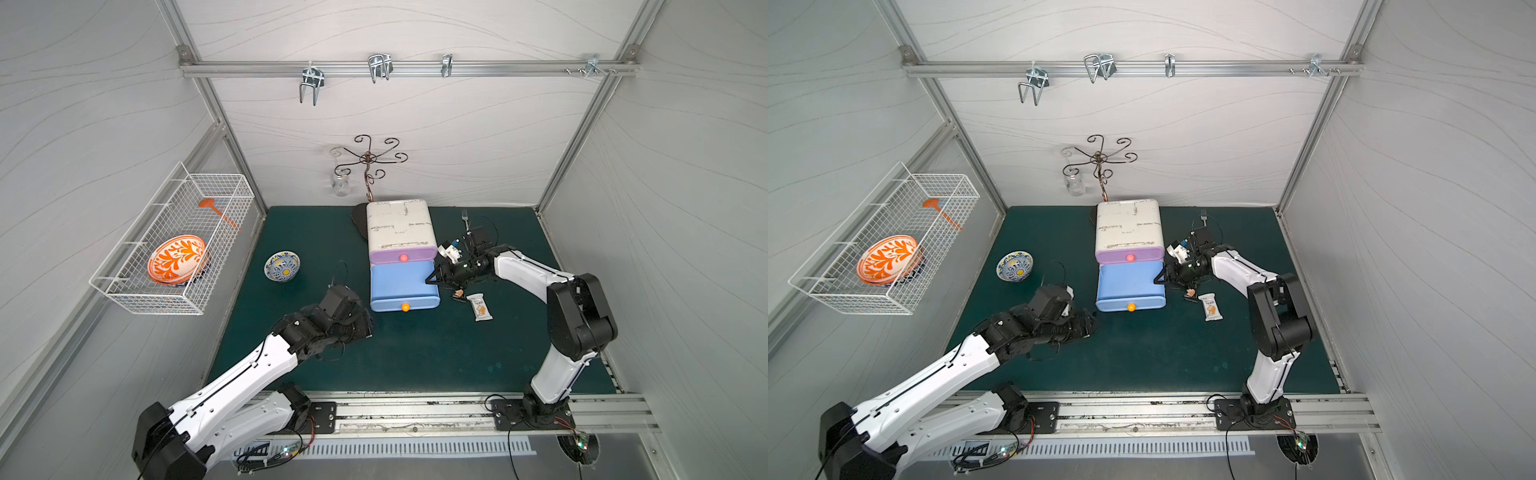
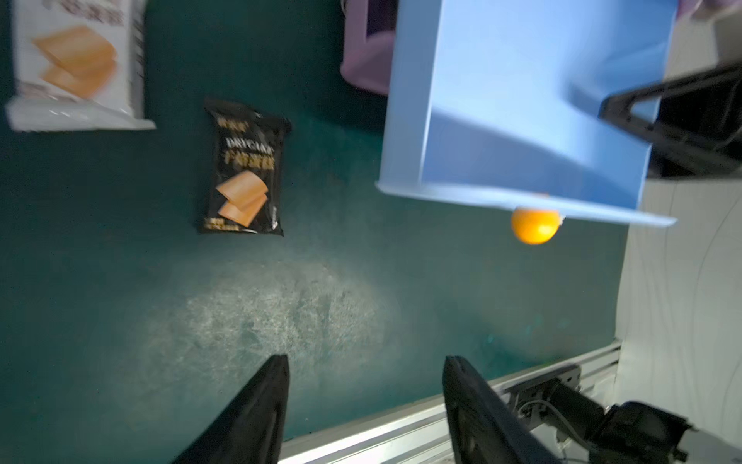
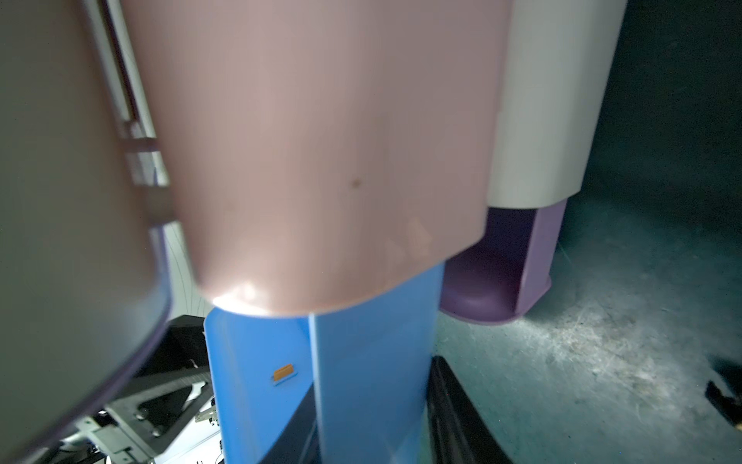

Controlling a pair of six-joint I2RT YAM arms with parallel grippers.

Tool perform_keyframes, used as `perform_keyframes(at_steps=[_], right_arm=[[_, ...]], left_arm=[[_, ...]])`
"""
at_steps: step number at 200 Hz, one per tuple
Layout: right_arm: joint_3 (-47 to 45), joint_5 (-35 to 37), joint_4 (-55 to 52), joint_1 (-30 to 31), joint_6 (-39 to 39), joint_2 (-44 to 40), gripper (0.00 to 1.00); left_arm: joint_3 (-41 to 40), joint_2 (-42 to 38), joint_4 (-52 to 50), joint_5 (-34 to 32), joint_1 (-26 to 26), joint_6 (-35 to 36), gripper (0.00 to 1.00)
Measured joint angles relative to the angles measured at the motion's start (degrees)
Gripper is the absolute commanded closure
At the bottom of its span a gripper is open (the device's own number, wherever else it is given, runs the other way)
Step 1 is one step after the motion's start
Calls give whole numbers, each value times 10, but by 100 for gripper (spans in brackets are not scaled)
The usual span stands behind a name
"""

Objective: Take the cookies out of the drawer
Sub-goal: Close the drawer in the storage box.

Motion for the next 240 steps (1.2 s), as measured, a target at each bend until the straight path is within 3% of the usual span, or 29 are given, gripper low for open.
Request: perform_keyframes(at_steps=[22,77,146,192,240], right_arm=[[3,1,0,0,0,0,63],[5,0,0,0,0,2,62],[5,-1,6,0,7,3,60],[1,-9,12,0,6,2,28],[-29,-21,0,-19,-6,-26,23]], left_arm=[[-38,23,61,6,-27,-38,36],[-17,148,202,-23,-43,-92,35],[28,235,236,-121,-46,-145,36],[63,278,233,-174,-49,-143,36],[104,293,226,-207,-48,-136,36]])
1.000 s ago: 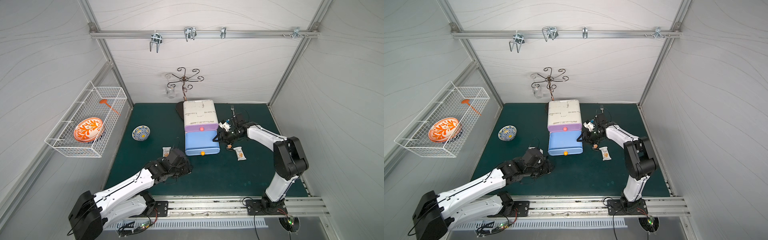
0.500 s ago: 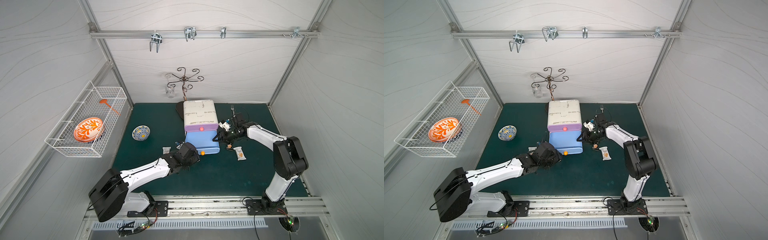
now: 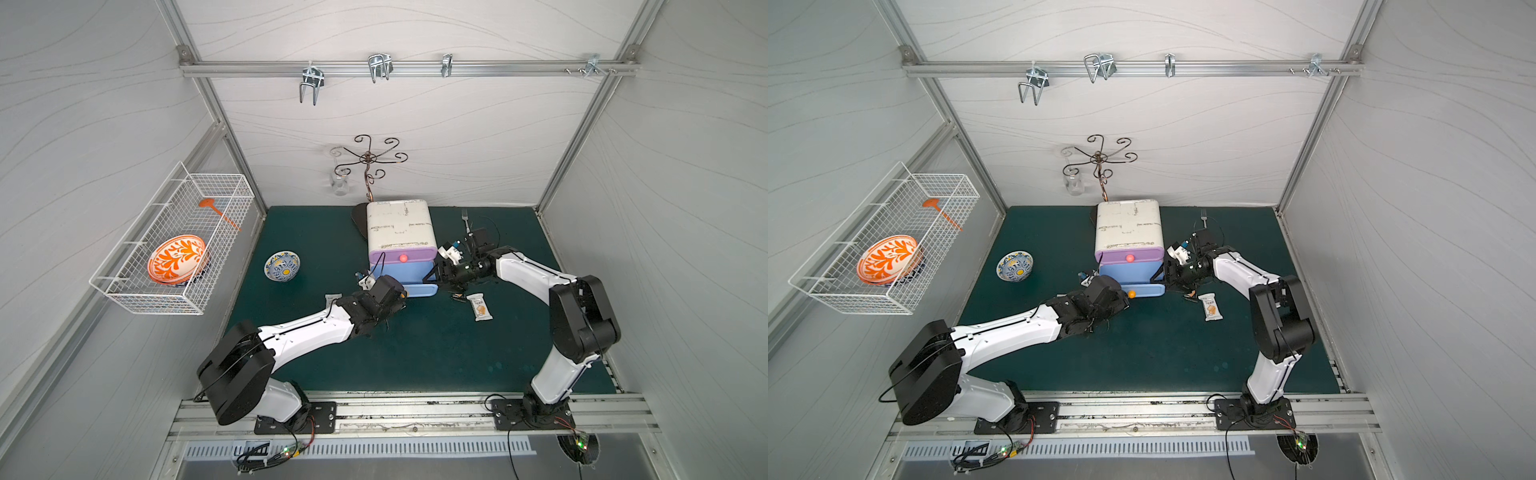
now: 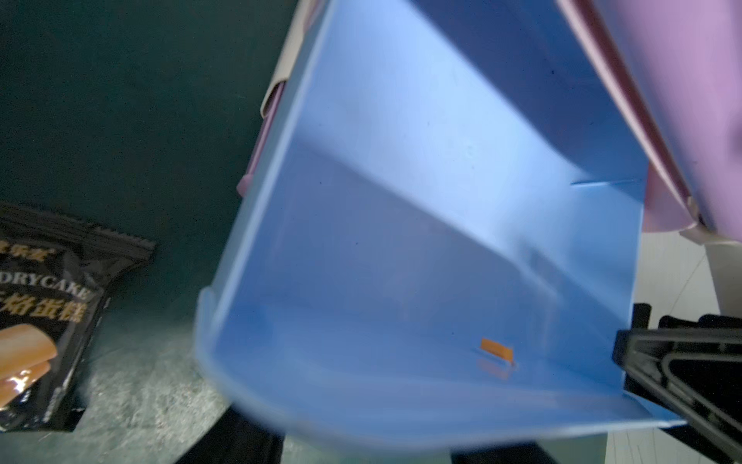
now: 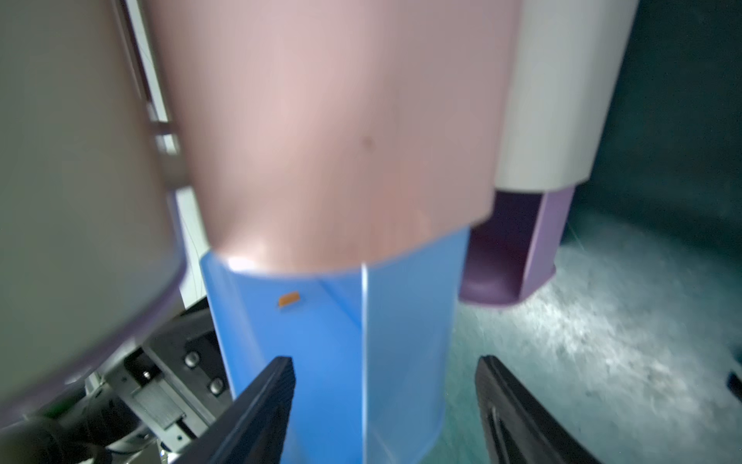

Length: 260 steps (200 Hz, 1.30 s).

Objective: Take the cookies out of the drawer
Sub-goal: Close the drawer in the storage box.

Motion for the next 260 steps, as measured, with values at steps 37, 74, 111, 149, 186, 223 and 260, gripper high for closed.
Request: perform_keyframes(at_steps=[37,74,111,149,186,223,260], right_arm=[[-37,-5,-32,-37,-26,-59,23],[-85,-14,-54,-64,-36,-114,23],[-181,-38,14,-71,35,-172,24],[-253,-36,122,-45,136,-186,24],[-271,-18,198,-7,195,-186,24],[-310,27,287,31,269,-184,25],[-320,105,339,89,332,-174,25]], left_arm=[[9,31,1,-2,7,7,36],[27,56,1,-14,23,13,36],[56,81,16,-17,46,21,30],[92,117,14,-8,64,22,29],[106,129,7,9,71,26,27],[107,119,3,39,74,35,26],[84,39,4,70,74,49,25]])
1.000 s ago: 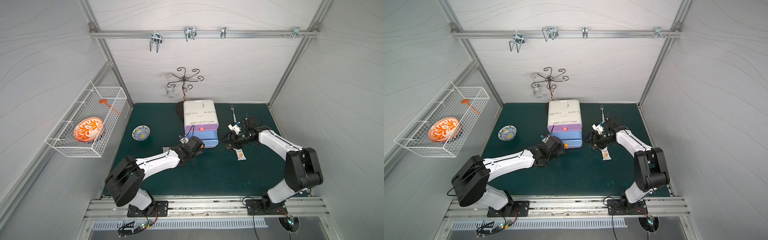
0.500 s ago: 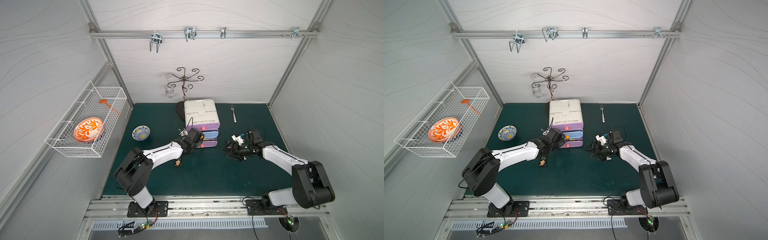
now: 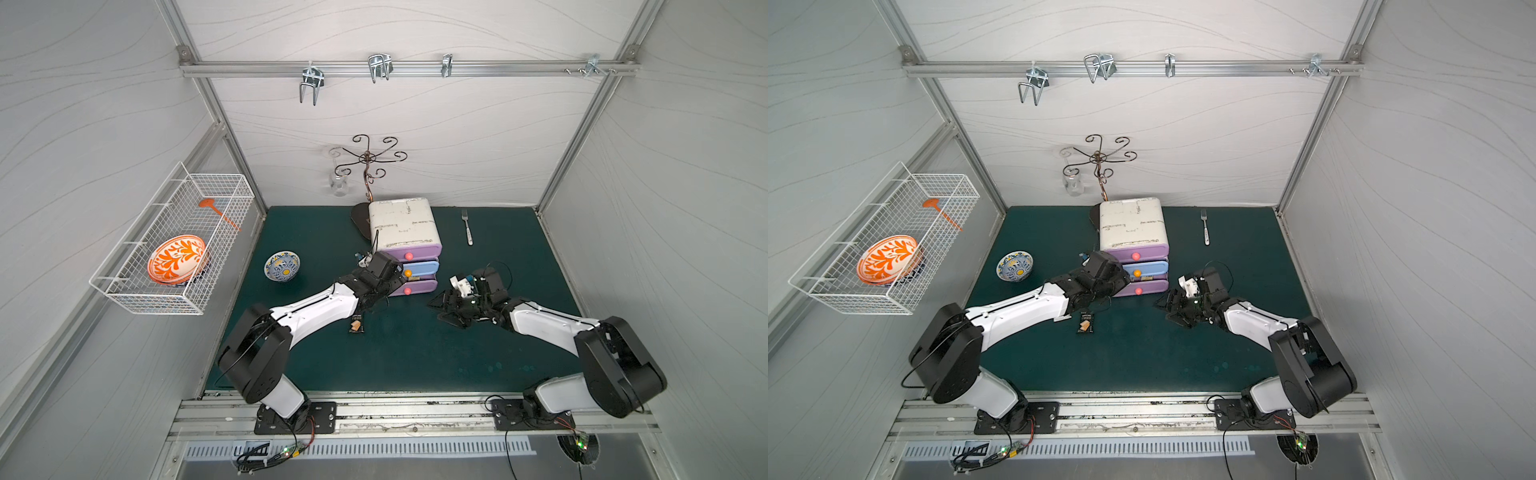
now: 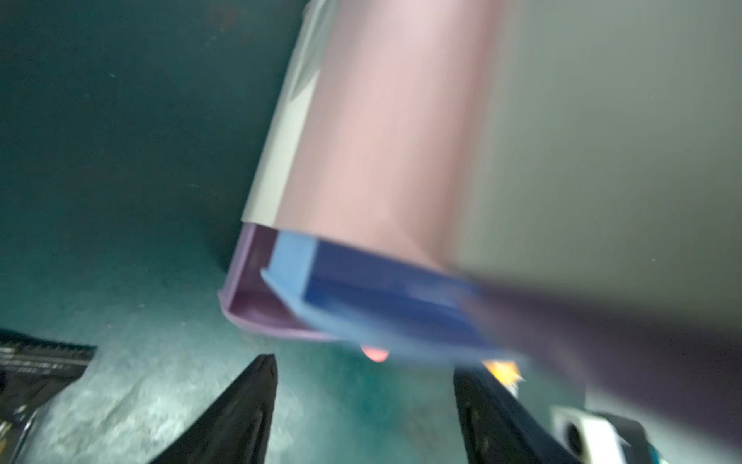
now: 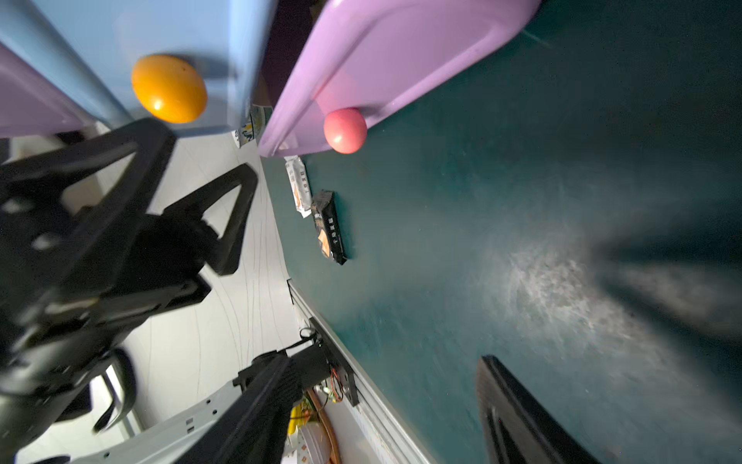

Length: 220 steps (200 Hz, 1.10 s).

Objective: Take the cookies out of the drawer
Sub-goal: Close the drawer in the storage box, then open the drawer in the storage box.

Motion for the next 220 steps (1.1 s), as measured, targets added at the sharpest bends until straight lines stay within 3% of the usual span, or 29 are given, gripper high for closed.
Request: perform_keyframes(at_steps=[50,80,143,220], right_arm=[[-14,122,92,73,99,35,30],[-12,183,133,102,141,59,34],[26,269,148,140,181,94,34],[74,313,139,152,201,143,37]], left_arm=[[-15,-110,-40,40,-1,45,25],[12,-137,-95,75,10,100,25],[232,-44,-167,188,62,228,27],[339,74,-216,259,92,289,27]])
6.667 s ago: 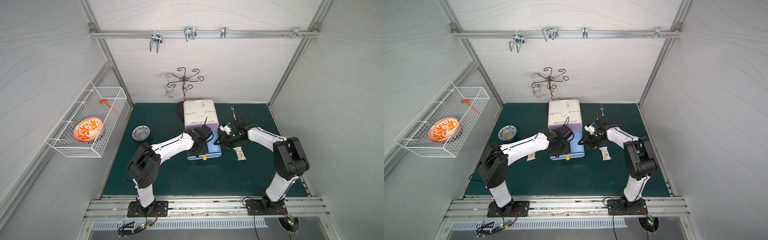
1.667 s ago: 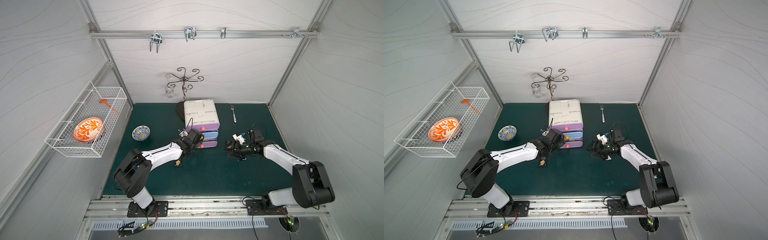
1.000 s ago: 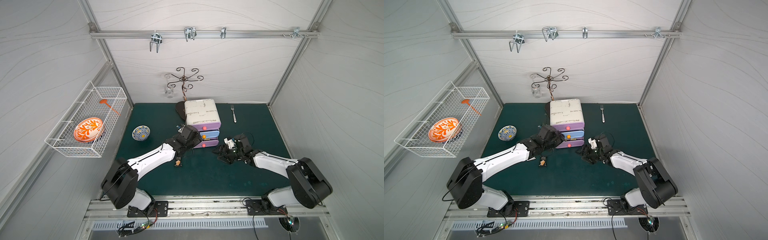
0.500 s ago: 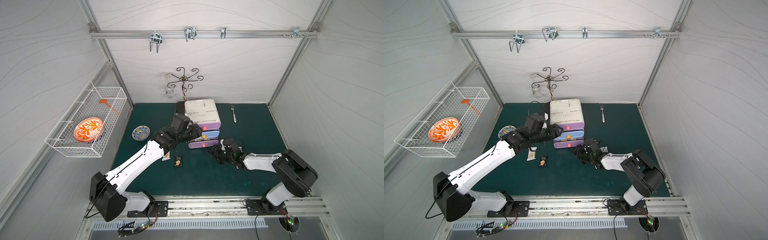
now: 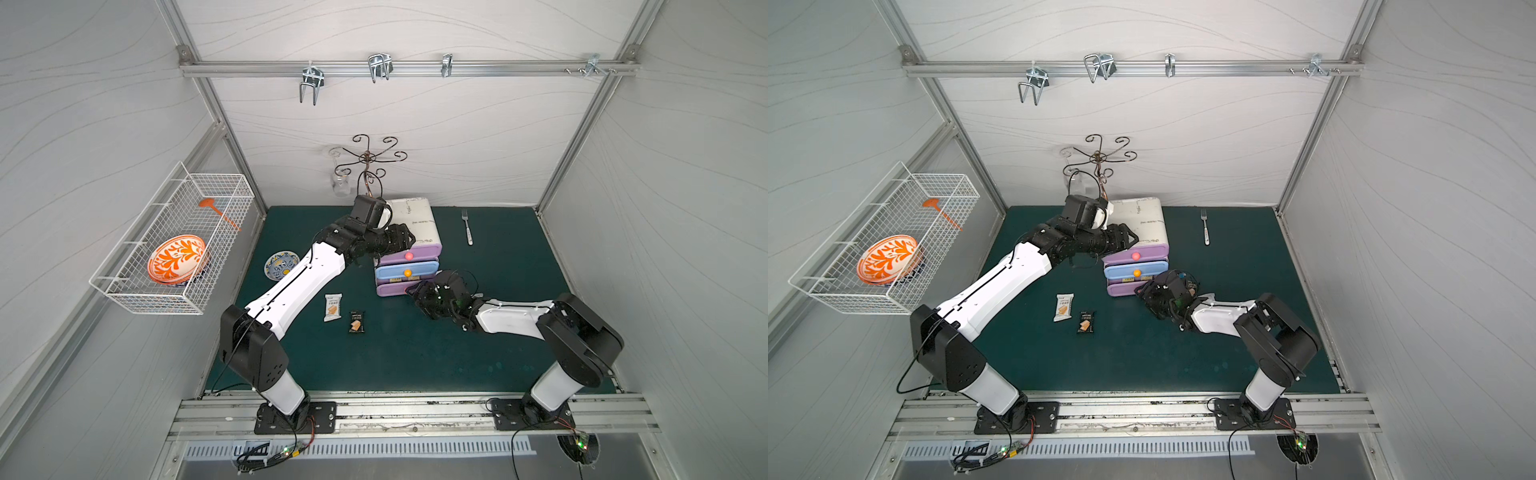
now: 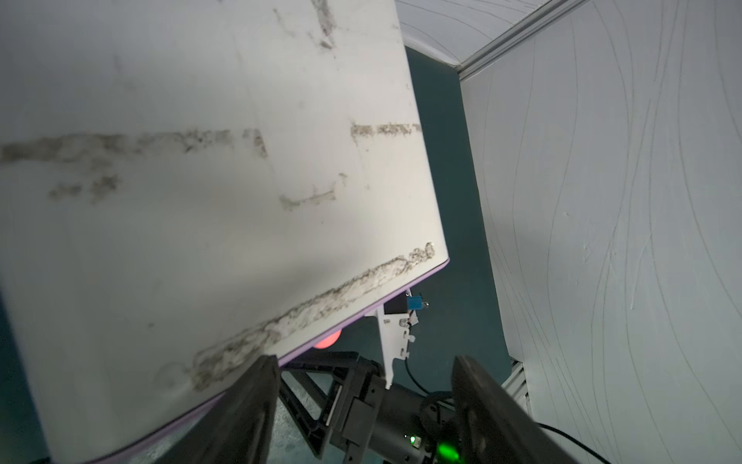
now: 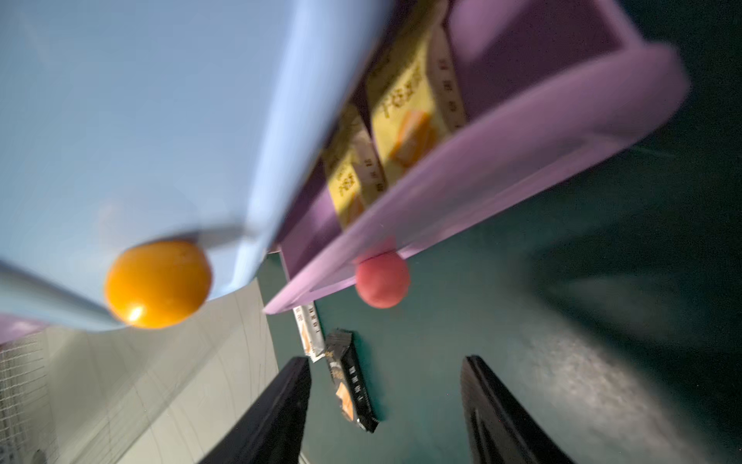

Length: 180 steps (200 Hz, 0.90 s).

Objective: Take the cookies out of the drawer
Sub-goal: Open the drawer in the storage box.

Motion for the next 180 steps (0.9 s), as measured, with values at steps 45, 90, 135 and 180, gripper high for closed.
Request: perform_keyframes(at_steps=[45,90,135,180], right_arm=[[11,13,4,0,0,24,37],[25,25,28,0,8,38,39],[37,38,42,2,12,65,48],[37,55,55,4,19,72,49]], left_arm=[[16,24,-3,19,9,17,27],[16,31,-2,30,13,30,27],[16,39,2,52,17,40,28],[16,41,4,65,20,51,28]])
